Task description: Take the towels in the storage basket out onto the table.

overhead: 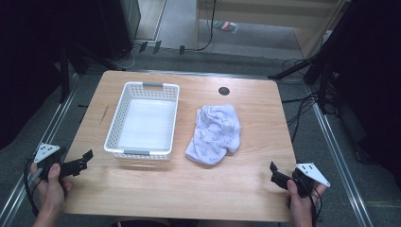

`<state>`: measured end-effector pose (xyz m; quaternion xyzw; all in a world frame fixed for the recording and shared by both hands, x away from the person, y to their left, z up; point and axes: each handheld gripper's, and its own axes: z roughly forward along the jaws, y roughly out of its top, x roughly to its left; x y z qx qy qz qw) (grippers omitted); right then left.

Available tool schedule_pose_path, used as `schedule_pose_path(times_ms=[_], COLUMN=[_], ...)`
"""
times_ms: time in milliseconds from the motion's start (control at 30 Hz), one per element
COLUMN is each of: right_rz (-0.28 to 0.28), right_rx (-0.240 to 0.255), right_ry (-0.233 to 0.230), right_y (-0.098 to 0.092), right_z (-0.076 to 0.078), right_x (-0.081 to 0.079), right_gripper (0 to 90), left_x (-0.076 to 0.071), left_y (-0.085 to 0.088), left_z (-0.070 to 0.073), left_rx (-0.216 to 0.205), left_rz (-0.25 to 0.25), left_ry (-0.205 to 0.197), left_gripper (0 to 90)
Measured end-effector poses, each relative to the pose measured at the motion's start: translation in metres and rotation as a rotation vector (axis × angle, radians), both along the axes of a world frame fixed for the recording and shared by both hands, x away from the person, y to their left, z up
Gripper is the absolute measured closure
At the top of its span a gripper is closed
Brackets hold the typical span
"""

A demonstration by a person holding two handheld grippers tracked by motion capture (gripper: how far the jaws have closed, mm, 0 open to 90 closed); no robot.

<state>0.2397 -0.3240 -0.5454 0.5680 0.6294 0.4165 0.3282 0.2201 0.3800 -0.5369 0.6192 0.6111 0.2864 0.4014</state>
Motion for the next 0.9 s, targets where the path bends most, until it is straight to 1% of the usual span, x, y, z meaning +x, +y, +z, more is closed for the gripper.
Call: schedule_pose_path(times_ms=[100,167,300,400,433,533,633,700,800,900], right_rz=[0.000,-0.001,0.002,0.002,0.002,0.001,0.004,0.004,0.004,0.001], right_rx=[0.001,0.004,0.002,0.001,0.002,0.005,0.006,0.005,0.004,0.005], right_ry=[0.000,0.000,-0.001,-0.002,-0.003,-0.001,-0.003,-0.002,-0.001,0.003], right_y=[0.000,0.000,0.000,0.000,0.000,0.000,0.000,0.000,0.000,0.000], right_z=[0.000,0.000,0.000,0.000,0.000,0.000,0.000,0.000,0.000,0.000], right_x=[0.000,0.000,0.000,0.000,0.000,0.000,0.000,0.000,0.000,0.000], right_gripper=[1.1,1.2,1.2,1.2,1.2,1.2,1.2,1.2,1.2,1.1], left_x=[-0.001,-0.002,-0.005,-0.006,-0.006,-0.005,-0.003,-0.003,-0.004,-0.003], left_y=[0.002,0.003,0.005,0.004,0.002,-0.004,-0.010,-0.012,-0.011,-0.008], left_z=[-0.003,-0.005,-0.006,-0.009,-0.010,-0.012,-0.014,-0.015,-0.015,-0.015], left_rx=[0.005,0.017,0.010,0.039,0.042,0.075,0.116,0.129,0.118,0.089], left_rz=[0.008,0.014,0.016,0.005,0.001,-0.014,-0.009,-0.013,-0.021,-0.019], left_ry=[0.008,0.014,0.005,0.001,0.004,0.003,0.006,0.006,0.000,-0.008], left_gripper=[0.0,0.0,0.0,0.0,0.0,0.0,0.0,0.0,0.0,0.0])
